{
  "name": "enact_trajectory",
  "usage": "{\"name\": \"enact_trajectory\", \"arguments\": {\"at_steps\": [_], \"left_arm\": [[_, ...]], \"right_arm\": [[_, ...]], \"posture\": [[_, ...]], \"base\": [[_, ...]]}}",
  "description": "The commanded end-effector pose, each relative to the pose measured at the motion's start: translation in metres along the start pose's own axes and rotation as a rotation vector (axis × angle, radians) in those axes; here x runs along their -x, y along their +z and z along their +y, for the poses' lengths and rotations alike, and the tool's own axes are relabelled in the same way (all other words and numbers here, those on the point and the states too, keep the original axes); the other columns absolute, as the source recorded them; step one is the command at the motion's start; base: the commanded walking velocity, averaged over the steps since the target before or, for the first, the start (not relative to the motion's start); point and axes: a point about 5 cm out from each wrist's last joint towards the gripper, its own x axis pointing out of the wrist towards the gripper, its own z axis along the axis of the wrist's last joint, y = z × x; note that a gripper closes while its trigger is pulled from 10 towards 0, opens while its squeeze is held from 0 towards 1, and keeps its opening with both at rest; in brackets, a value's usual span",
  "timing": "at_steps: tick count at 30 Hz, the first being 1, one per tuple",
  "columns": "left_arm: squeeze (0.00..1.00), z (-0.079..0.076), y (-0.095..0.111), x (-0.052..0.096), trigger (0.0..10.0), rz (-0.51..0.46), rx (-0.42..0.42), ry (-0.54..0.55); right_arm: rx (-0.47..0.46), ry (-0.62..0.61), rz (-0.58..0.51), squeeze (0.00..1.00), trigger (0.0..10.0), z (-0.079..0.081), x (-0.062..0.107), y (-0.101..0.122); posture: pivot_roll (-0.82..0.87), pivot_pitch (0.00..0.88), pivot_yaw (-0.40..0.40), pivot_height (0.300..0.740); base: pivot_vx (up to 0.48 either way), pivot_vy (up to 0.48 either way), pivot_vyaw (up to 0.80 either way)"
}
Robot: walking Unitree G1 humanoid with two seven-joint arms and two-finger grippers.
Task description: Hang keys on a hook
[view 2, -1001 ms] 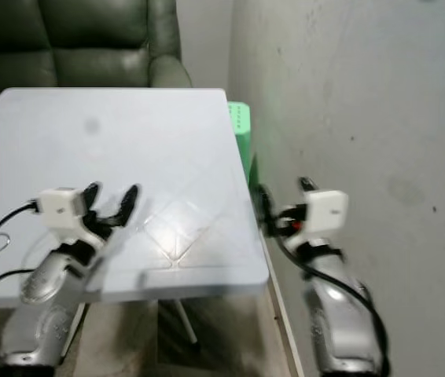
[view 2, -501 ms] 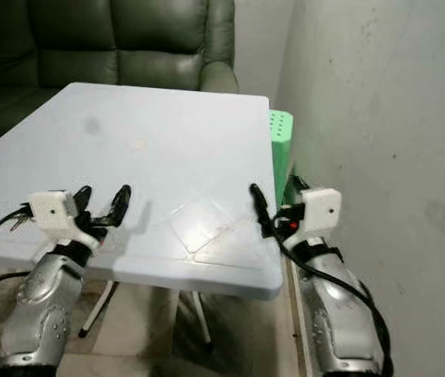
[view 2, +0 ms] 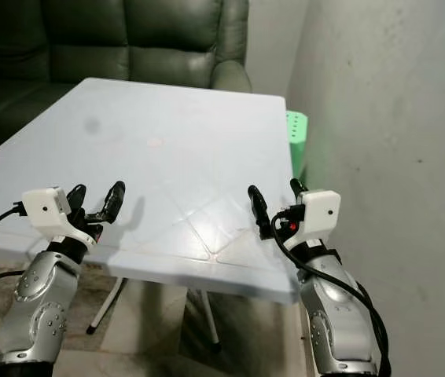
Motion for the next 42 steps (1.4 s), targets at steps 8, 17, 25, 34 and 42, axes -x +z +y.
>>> {"name": "enact_trajectory", "arguments": {"at_steps": [8,17,25,34,42], "left_arm": [[0.0,0.0065,0.003,-0.0016,10.0,0.001,-0.008,0.021],[0.0,0.0062,0.0029,-0.0023,10.0,0.001,-0.005,0.02],[0.0,0.0062,0.0018,-0.0019,10.0,0.005,-0.004,0.022],[0.0,0.0074,0.0012,-0.0015,10.0,0.008,0.0,0.029],[0.0,0.0087,0.0009,-0.0009,10.0,0.01,0.001,0.036]], "right_arm": [[0.001,0.031,-0.031,0.0,10.0,0.0045,-0.0049,0.0087],[0.001,0.038,-0.03,0.0,10.0,0.005,-0.0042,0.0086],[0.0,0.045,-0.027,0.0,10.0,0.0052,-0.0031,0.0083],[-0.003,0.054,-0.023,0.0,10.0,0.0064,-0.0024,0.0082],[-0.005,0.057,-0.022,0.0,10.0,0.0071,-0.0025,0.0082]], "posture": [[-0.01,0.0,-0.056,0.74],[-0.01,0.0,-0.059,0.74],[-0.01,0.0,-0.06,0.74],[-0.01,0.0,-0.063,0.74],[-0.01,0.0,-0.065,0.74]], "base": [[0.0,0.371,0.0],[0.0,0.374,0.0],[0.0,0.348,0.0],[0.0,0.304,0.0],[0.0,0.343,0.0]]}}
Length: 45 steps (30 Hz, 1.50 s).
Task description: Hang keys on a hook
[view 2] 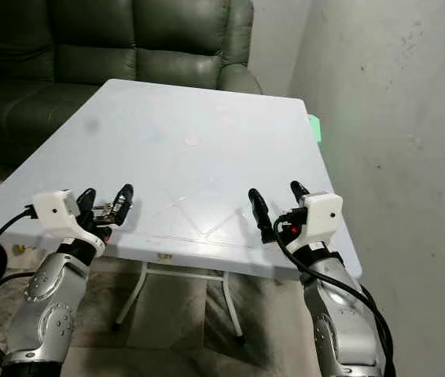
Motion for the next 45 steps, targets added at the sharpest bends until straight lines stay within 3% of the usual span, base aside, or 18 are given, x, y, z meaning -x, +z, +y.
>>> {"name": "enact_trajectory", "arguments": {"at_steps": [1,45], "left_arm": [[0.0,-0.0013,0.0001,-0.001,10.0,0.005,0.005,0.0],[0.0,0.0028,-0.0008,-0.0002,10.0,0.015,0.027,0.039]], "right_arm": [[0.008,0.005,-0.012,0.0,10.0,-0.0019,0.0001,0.0051],[0.005,0.014,-0.002,0.0,10.0,-0.001,-0.0002,0.0052]], "posture": [[-0.01,0.0,-0.066,0.74],[0.0,0.0,-0.073,0.74]], "base": [[0.0,0.371,0.0],[0.0,0.459,0.0]]}}
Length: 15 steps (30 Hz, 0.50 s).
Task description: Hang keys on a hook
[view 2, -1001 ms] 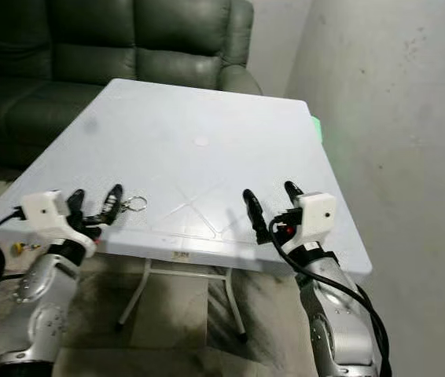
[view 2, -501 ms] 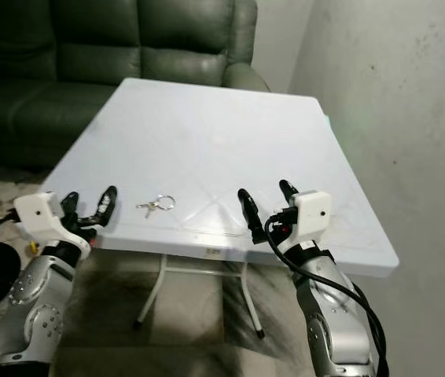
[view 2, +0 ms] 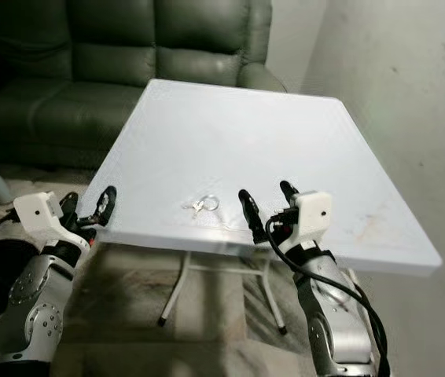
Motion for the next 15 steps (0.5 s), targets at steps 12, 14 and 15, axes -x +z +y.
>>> {"name": "enact_trajectory", "arguments": {"at_steps": [12,14,15], "left_arm": [[0.0,-0.0012,-0.0023,-0.004,10.0,0.034,0.031,0.056],[0.0,-0.0013,-0.0027,-0.0041,10.0,0.036,0.037,0.057],[0.0,-0.0013,-0.0025,-0.004,10.0,0.034,0.031,0.055]], "right_arm": [[-0.004,-0.018,0.0,0.0,10.0,-0.0038,-0.0013,0.0033],[-0.005,-0.02,0.001,0.0,10.0,-0.0039,-0.0014,0.003],[-0.006,-0.022,0.004,0.0,10.0,-0.004,-0.0016,0.0028]], "posture": [[0.0,0.0,-0.078,0.74],[0.0,0.0,-0.077,0.74],[0.0,0.0,-0.078,0.74]], "base": [[0.0,0.0,0.0],[0.0,0.0,0.0],[0.0,0.0,0.0]]}}
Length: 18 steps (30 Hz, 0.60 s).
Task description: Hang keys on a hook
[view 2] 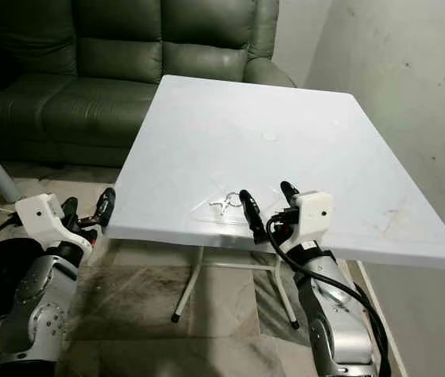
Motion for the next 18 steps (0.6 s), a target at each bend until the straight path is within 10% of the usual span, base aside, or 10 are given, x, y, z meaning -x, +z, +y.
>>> {"name": "enact_trajectory", "arguments": {"at_steps": [1,18], "left_arm": [[0.0,-0.004,0.0,-0.003,10.0,0.004,0.0,-0.014],[0.0,-0.014,-0.004,0.004,10.0,0.009,-0.103,-0.065]], "right_arm": [[0.008,-0.03,-0.002,0.0,10.0,-0.007,0.001,0.004],[0.046,0.001,0.045,0.0,10.0,-0.013,-0.007,0.004]], "posture": [[0.0,0.0,-0.078,0.74],[0.0,0.0,-0.075,0.74]], "base": [[0.0,0.0,0.0],[0.0,0.0,0.0]]}}
